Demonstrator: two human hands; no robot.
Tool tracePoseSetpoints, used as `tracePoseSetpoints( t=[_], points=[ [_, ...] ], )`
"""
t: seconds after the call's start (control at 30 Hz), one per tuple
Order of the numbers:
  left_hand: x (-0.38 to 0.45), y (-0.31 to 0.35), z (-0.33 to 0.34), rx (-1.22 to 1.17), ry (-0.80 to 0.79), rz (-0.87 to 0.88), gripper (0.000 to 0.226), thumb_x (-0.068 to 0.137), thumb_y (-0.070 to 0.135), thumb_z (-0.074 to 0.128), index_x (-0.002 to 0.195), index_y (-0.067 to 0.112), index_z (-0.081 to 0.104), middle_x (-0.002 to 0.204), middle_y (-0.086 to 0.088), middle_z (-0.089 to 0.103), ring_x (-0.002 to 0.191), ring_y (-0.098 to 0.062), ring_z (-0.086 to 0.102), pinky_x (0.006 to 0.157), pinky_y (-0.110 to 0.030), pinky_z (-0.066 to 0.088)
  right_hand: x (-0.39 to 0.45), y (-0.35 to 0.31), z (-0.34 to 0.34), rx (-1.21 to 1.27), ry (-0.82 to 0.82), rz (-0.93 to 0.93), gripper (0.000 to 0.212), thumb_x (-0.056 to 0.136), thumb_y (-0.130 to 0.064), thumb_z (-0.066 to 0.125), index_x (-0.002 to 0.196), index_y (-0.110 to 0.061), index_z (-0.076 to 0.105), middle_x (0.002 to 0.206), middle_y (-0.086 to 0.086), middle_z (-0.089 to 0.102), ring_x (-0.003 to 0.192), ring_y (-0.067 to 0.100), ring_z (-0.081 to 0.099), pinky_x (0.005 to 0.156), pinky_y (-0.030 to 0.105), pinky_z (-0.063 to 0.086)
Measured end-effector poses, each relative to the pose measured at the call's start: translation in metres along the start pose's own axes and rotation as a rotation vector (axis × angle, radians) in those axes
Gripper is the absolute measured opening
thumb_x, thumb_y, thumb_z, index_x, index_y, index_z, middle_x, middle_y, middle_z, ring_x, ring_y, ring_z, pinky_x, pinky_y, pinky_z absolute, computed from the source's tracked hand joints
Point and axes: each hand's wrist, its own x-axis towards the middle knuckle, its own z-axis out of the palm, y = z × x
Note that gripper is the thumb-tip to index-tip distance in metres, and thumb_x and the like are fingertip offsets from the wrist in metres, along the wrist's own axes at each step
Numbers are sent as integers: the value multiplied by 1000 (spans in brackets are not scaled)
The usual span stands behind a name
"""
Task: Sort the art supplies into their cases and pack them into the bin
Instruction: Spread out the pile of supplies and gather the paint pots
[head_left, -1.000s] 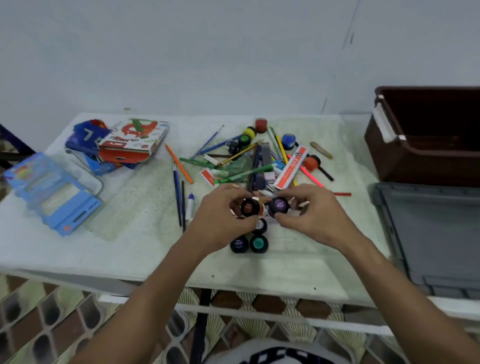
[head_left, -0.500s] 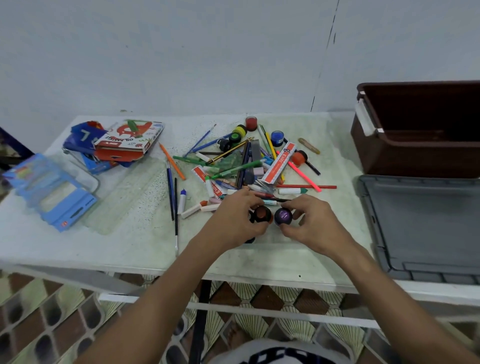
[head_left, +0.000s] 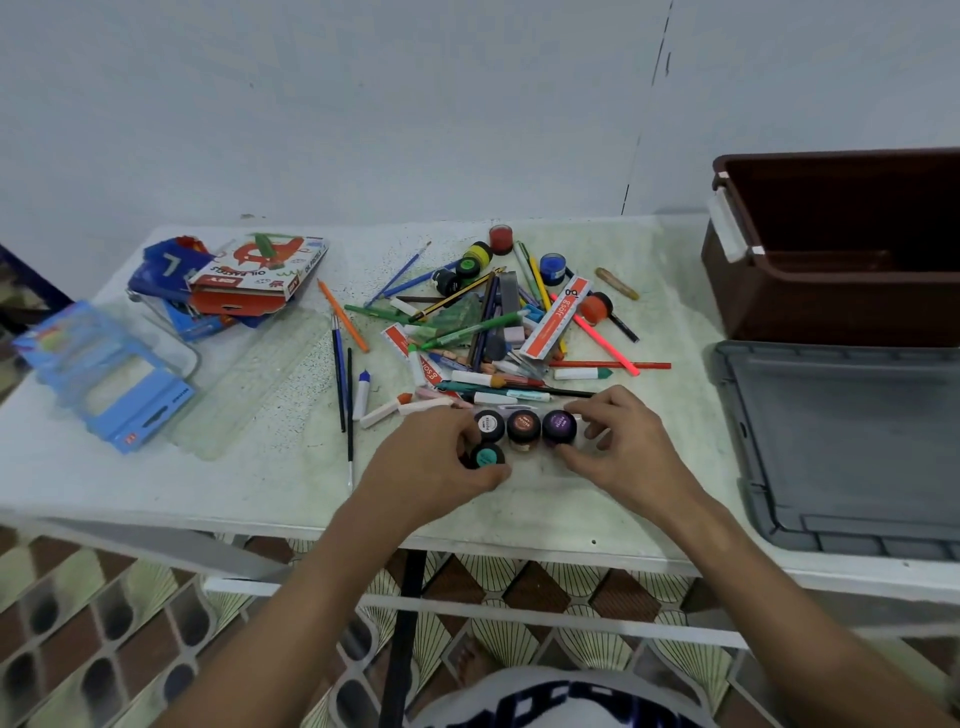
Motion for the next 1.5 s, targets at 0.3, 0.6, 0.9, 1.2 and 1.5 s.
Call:
tracePoseSetpoints(
  t=[0.3, 0.6, 0.9, 1.2, 1.5],
  points=[
    [2, 17, 3, 70, -6, -34, 25, 73, 39, 69, 84, 17, 65, 83, 0, 60, 73, -15, 57, 63, -33, 53, 0, 4, 4, 36, 39, -7, 42, 72, -20, 81, 112, -16, 69, 94, -4, 51, 78, 4, 53, 66, 5, 39],
    [1, 10, 2, -24, -62, 18, 12, 84, 33, 70, 90, 23, 74, 86, 10, 60, 76, -9, 56, 65, -22, 44, 1, 3, 4, 36, 45, 3, 42, 72, -21, 81, 113, -17, 69, 93, -6, 51, 75, 3, 51, 63, 4, 38],
    [8, -2, 1, 6, -136, 82, 9, 85, 29, 68, 90, 28, 76, 95, 6, 58, 87, -15, 55, 78, -36, 50, 0, 3, 2, 53, 32, 11, 44, 72, -24, 82, 113, -17, 69, 92, -6, 52, 75, 7, 52, 64, 7, 39],
    [68, -16, -32, -338, 176, -46, 9, 83, 33, 70, 81, 24, 70, 78, 11, 66, 72, -2, 58, 64, -20, 44, 50, -1, -30, 157, 100, 71, 42, 73, -30, 81, 112, -19, 69, 89, 0, 63, 75, 15, 60, 65, 19, 48],
    [171, -40, -49, -268, 383, -115, 31, 82, 28, 69, 110, 13, 67, 101, -8, 62, 91, -17, 56, 77, -24, 40, 128, 10, -41, -8, 182, 124, 52, 76, -29, 78, 123, -14, 62, 109, 2, 57, 86, 10, 55, 66, 5, 37]
  ],
)
